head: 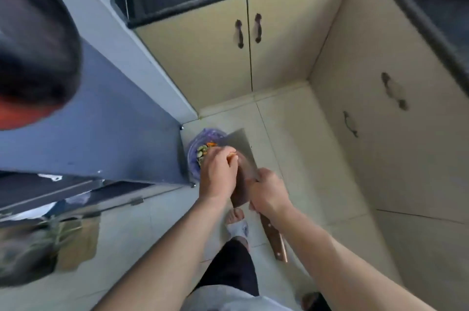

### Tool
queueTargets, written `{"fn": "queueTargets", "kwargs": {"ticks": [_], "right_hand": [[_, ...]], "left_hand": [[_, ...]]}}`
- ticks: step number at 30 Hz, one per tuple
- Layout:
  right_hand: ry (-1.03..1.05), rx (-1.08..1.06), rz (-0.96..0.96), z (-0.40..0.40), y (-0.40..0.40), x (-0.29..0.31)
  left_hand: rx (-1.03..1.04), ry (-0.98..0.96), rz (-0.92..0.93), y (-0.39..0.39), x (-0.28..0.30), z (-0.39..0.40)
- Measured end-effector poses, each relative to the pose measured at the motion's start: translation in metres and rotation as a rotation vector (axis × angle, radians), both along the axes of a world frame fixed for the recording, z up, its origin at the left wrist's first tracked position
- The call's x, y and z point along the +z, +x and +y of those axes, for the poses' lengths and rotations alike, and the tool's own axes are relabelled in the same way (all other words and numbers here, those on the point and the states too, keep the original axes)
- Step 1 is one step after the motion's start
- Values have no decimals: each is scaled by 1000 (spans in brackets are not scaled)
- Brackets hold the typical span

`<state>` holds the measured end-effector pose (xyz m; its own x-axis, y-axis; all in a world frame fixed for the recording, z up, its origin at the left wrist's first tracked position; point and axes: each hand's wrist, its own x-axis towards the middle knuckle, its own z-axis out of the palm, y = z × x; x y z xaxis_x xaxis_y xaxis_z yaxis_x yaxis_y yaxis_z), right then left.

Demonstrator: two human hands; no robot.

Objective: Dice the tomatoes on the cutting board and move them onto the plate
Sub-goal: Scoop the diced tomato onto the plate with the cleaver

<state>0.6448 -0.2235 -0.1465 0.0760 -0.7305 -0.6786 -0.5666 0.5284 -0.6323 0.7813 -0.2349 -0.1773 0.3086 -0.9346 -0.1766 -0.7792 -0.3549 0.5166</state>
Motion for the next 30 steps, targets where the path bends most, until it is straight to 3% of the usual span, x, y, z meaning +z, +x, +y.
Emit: {"fn": "queueTargets", "kwargs": {"ticks": [6,11,17,20,25,30], "right_hand": [[44,-28,114,-44,41,-62],[95,-101,176,-51,16,-63],[158,-209,171,-31,-29,-13],[126,-342,99,-11,-71,32],[-58,-704,91,69,-207,116],[-220,-1038,124,213,-389,175]], "left_hand": [[117,255,-8,97,-112,-45],[121,579,42,135,-164,-55],[-36,696,80,74,-58,-62],[-184,647,105,5,3,-68],[-588,474,234,-193,114,-40],[-1049,378,337,-418,205,55]]}}
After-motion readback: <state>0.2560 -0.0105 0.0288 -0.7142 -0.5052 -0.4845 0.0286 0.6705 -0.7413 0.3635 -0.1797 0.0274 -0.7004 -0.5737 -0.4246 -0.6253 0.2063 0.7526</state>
